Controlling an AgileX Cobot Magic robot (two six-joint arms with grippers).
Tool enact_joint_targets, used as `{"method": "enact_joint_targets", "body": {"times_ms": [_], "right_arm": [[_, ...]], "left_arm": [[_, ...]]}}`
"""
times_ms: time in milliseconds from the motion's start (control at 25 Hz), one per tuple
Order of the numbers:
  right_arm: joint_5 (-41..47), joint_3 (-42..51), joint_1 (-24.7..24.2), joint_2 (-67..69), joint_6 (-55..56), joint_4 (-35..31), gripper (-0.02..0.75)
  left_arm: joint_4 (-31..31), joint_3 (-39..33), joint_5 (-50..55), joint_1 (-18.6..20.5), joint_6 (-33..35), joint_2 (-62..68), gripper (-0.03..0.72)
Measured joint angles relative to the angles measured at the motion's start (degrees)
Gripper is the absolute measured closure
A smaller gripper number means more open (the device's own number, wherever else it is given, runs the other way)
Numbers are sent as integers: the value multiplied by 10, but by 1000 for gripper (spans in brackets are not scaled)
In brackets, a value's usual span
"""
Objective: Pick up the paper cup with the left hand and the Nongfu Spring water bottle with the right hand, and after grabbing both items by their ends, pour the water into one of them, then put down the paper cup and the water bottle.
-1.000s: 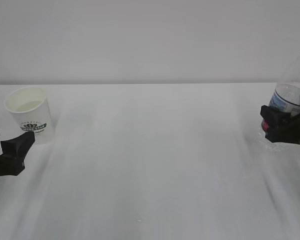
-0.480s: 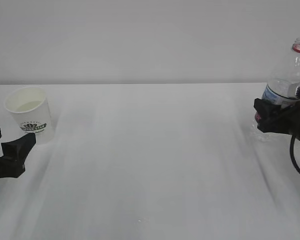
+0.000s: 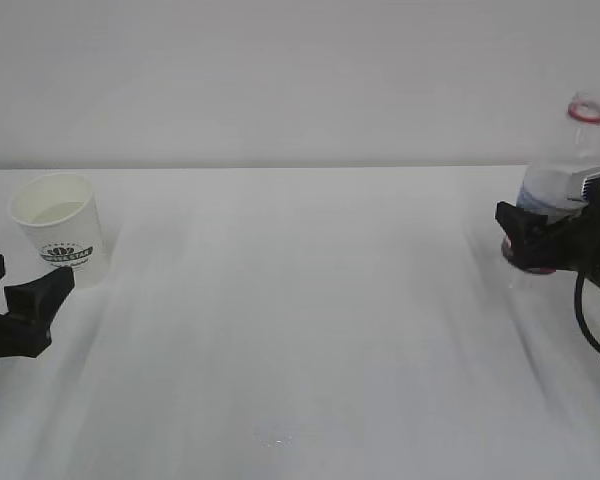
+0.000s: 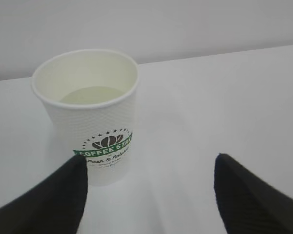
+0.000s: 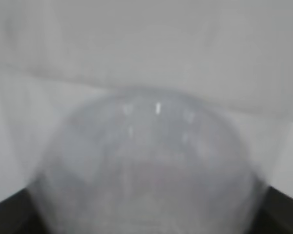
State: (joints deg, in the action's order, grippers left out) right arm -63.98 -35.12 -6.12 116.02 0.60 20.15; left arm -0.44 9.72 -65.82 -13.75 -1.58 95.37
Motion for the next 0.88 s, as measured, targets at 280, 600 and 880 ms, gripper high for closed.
{"method": "enact_joint_targets", "body": {"times_ms": [280,600,880], "right_arm": [[-4,-1,0,0,-1,14,87],[-9,15,0,0,-1,9,87],[-12,51,0,0,-2,-6,94]], "left_arm": [[4,0,0,0,0,0,106],[4,0,0,-1,0,0,109],[4,0,0,-1,0,0,109]]}}
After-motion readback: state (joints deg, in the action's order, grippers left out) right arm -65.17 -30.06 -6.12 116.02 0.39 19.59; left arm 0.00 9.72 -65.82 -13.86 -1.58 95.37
